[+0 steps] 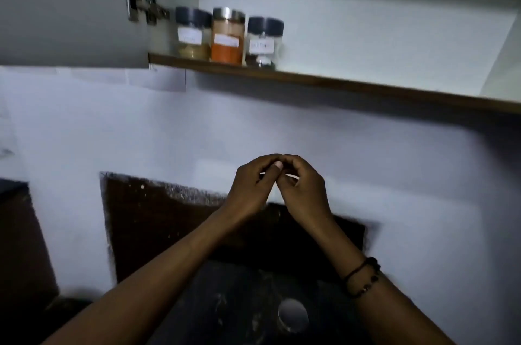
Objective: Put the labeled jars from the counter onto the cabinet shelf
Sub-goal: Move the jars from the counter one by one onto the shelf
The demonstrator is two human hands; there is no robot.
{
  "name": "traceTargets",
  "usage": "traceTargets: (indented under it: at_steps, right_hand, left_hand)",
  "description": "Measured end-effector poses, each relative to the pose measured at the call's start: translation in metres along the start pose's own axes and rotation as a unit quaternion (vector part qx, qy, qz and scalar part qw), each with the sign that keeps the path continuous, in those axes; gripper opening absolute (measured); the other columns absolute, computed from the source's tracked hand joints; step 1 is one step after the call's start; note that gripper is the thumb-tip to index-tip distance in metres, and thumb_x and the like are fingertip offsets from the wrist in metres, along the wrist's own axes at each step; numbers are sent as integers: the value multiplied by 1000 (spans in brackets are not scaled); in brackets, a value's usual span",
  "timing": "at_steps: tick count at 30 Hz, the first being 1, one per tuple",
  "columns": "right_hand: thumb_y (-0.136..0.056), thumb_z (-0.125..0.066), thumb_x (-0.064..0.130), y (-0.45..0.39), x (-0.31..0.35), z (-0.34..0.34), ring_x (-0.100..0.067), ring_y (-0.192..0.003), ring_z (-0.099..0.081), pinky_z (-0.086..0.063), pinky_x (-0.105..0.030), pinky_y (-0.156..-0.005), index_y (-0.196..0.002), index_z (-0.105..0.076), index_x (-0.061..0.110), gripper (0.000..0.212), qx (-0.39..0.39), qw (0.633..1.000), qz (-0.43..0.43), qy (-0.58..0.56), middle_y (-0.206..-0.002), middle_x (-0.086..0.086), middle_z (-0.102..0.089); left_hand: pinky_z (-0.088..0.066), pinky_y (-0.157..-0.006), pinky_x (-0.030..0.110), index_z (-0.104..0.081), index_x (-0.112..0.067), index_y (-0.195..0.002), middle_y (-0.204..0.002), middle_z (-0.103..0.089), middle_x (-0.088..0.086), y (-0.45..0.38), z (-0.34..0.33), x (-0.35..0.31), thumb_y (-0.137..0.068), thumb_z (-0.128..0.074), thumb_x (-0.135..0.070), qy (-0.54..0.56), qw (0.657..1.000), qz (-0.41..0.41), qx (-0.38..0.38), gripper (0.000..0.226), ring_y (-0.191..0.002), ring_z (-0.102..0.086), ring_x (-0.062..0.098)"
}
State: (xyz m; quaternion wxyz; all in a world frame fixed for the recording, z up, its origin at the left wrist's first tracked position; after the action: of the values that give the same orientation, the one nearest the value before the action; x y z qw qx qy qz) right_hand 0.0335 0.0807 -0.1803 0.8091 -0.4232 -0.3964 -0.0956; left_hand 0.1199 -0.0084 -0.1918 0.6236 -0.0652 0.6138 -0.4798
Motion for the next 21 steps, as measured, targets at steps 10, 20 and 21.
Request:
traceTargets:
  at_steps: [10, 20, 21]
  right_hand:
    - [-92, -52, 22, 207, -134, -30, -7, -110, -60, -47, -17, -93, -122, -57, 31, 31, 53, 980, -184, 51, -117, 12, -61]
    - [-88, -59, 21, 323, -183, -55, -21, -122, -50, -43, -37, -104, -138, -42, 19, 52, 281, 911, -254, 162, -133, -6, -51]
    - [-87, -59, 19, 322, -183, -57, -23, -121, -52, -45, -37, -102, -138, -41, 19, 54, 294, 907, -255, 161, -132, -6, -53]
  left_hand:
    - [-51, -80, 20, -70, -21, -106, -98, -73, -8, 191, -71, 89, -100, -50, -19, -55, 976, 131, 168, 21, -92, -68, 2]
    - [-36, -113, 46, -56, -19, -138, -141, -54, 6, 317, -91, 147, -93, -52, -26, -323, 884, 206, 267, 46, -134, -46, 25]
    - [-34, -114, 45, -54, -18, -140, -143, -52, 6, 317, -92, 149, -94, -52, -25, -322, 883, 213, 268, 47, -135, -44, 26]
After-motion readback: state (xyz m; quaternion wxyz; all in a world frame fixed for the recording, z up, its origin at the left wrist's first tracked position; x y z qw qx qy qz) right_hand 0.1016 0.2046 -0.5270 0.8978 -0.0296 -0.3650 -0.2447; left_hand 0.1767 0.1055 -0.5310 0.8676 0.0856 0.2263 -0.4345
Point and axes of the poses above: each hand's wrist, its own y-axis away from the middle knuckle, its own z-axis out of the back of the hand, x = y × z, the point moved 2 cm from there along -y, towards the middle knuckle
